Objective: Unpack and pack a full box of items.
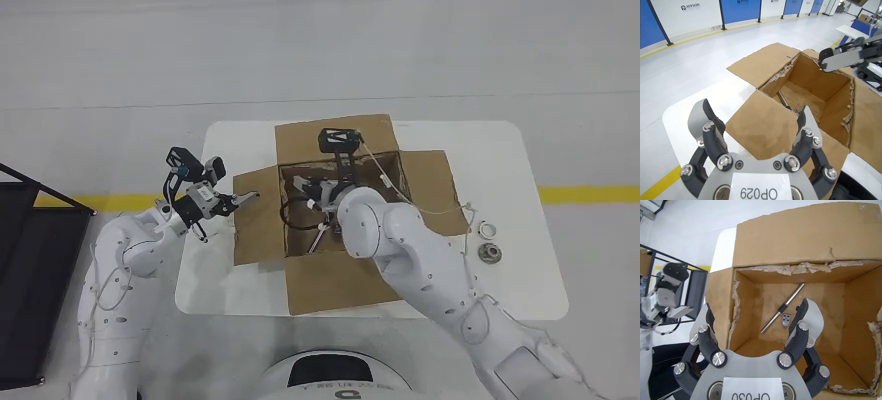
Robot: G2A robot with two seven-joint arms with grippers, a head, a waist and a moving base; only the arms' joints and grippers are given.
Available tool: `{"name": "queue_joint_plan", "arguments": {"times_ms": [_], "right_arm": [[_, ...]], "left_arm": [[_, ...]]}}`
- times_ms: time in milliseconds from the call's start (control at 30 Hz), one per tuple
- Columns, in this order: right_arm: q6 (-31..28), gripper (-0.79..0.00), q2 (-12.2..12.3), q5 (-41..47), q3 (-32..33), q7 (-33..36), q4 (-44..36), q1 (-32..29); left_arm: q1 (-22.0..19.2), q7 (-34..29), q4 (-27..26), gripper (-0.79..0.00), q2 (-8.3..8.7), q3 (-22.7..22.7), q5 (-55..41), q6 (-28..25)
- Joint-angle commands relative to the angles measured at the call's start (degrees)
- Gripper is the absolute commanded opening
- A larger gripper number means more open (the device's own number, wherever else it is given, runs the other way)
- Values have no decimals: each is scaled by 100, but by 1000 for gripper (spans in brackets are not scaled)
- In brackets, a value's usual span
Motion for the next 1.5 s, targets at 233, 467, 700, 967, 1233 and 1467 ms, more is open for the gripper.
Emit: {"name": "queue_joint_plan", "arguments": {"times_ms": [233,467,700,967,1233,1467], "right_arm": [[42,0,-265,-67,-446,644,1595,619],[132,-83,-384,-90,-462,554,2230,674],[-649,-249,-281,124,-199,1163,2003,346],[-1060,-62,-157,-167,-12,1746,1744,-28],[-1076,-151,-365,-145,-294,1762,2576,296],[-1020,-419,-593,-35,-565,1706,3279,656]], "left_arm": [[0,0,0,0,0,0,0,0],[0,0,0,0,0,0,0,0],[0,0,0,0,0,0,0,0],[0,0,0,0,0,0,0,0],[0,0,0,0,0,0,0,0],[0,0,0,0,0,0,0,0]]}}
